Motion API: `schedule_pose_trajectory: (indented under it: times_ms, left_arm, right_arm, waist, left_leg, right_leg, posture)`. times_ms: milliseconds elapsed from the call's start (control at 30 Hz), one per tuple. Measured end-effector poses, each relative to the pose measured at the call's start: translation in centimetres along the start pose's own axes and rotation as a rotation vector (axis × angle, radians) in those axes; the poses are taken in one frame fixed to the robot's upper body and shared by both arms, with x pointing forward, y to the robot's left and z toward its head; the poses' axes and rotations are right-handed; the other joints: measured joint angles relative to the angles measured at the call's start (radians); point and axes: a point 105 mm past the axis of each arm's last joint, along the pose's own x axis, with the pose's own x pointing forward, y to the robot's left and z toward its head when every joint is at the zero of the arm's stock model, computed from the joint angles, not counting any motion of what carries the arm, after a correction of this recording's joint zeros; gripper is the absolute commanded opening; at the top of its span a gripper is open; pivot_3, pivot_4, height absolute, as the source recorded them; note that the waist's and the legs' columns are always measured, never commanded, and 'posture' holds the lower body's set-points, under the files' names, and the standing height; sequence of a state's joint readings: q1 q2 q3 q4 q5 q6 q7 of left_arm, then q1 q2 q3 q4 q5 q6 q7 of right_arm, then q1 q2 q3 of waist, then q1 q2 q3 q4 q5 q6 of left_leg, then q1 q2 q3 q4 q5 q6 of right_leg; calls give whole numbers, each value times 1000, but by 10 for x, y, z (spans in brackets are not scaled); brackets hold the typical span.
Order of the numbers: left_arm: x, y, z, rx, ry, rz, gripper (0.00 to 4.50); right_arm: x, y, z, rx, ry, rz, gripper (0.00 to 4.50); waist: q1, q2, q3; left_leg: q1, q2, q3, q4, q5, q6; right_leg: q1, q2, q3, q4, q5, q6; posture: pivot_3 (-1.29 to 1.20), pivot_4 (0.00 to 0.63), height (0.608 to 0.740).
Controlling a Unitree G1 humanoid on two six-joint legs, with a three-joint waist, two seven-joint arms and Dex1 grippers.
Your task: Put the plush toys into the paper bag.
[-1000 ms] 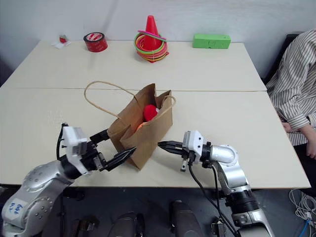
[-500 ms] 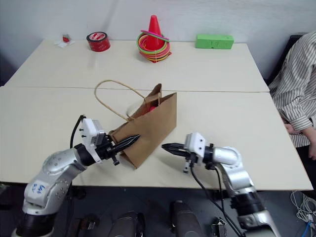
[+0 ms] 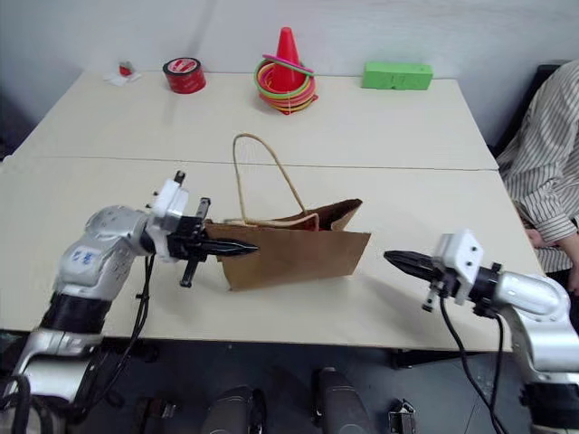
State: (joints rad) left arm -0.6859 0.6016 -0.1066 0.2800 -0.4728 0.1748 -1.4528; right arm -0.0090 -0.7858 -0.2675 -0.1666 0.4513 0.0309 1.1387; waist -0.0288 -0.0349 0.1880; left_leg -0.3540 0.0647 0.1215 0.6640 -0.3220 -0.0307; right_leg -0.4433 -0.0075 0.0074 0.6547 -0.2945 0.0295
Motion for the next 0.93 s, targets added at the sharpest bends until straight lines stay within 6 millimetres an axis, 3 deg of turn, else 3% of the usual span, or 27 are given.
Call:
schedule_pose_trajectory:
  times_ms: [67, 167, 267, 433, 600, 633, 733, 933]
  left_arm:
    - [-1, 4, -6, 24, 18, -14, 16]
    - [-5, 9, -8, 39, 48, -3, 551]
    - [-12, 9, -10, 32, 80, 29, 1456]
    - [-44, 4, -5, 58, 130, 143, 3020]
    - [-82, -17, 0, 53, 178, 286, 4498]
    - [-94, -24, -2, 56, 198, 343, 4500]
    - [-126, -45, -10, 54, 269, 527, 4500]
    - [-151, -78, -21, 34, 373, 663, 4500]
  right_arm:
    - [-5, 6, 0, -1, 3, 18, 0]
    - [-6, 14, 1, 22, -26, 30, 0]
    - [-4, 15, 4, 53, -60, 17, 602]
    - [-4, 14, 9, 13, -87, 19, 2322]
    - [-12, -2, 12, -20, -91, 10, 4060]
    - [-13, -7, 15, -34, -88, 14, 4443]
    - [-21, -20, 18, -66, -58, 47, 4443]
    - [-32, -30, 16, -76, -12, 130, 4443]
  waist:
    - [-2, 0, 0]
    - [-3, 0, 0]
    - [-4, 0, 0]
    - [-3, 0, 0]
    - [-7, 0, 0]
    - [-11, 0, 0]
    - [-15, 0, 0]
    - [0, 0, 0]
  left_leg:
    - [0, 0, 0, 0, 0, 0]
    - [0, 1, 0, 0, 0, 0]
    - [0, 3, 0, 0, 0, 0]
    - [0, 4, 0, 0, 0, 0]
    - [1, 5, 2, 0, -1, 1]
    - [1, 5, 2, 0, -1, 1]
    - [1, 6, 1, 0, -3, 4]
    - [2, 5, 1, 0, -4, 7]
  right_leg:
    - [0, 0, 0, 0, 0, 0]
    - [0, 0, 1, 0, 0, 0]
    - [0, 0, 1, 1, 0, 0]
    - [0, -1, 0, 1, 0, 0]
    - [0, -3, 1, 2, 0, 0]
    - [0, -2, 1, 2, 0, 0]
    - [0, -3, -1, 1, -1, -1]
    - [0, -4, -1, 1, -1, -1]
  posture:
    - [0, 150, 740]
    - [0, 150, 740]
    - [0, 150, 740]
    - [0, 150, 740]
    - [0, 150, 740]
    - [0, 150, 740]
    - [0, 150, 740]
    - [0, 150, 740]
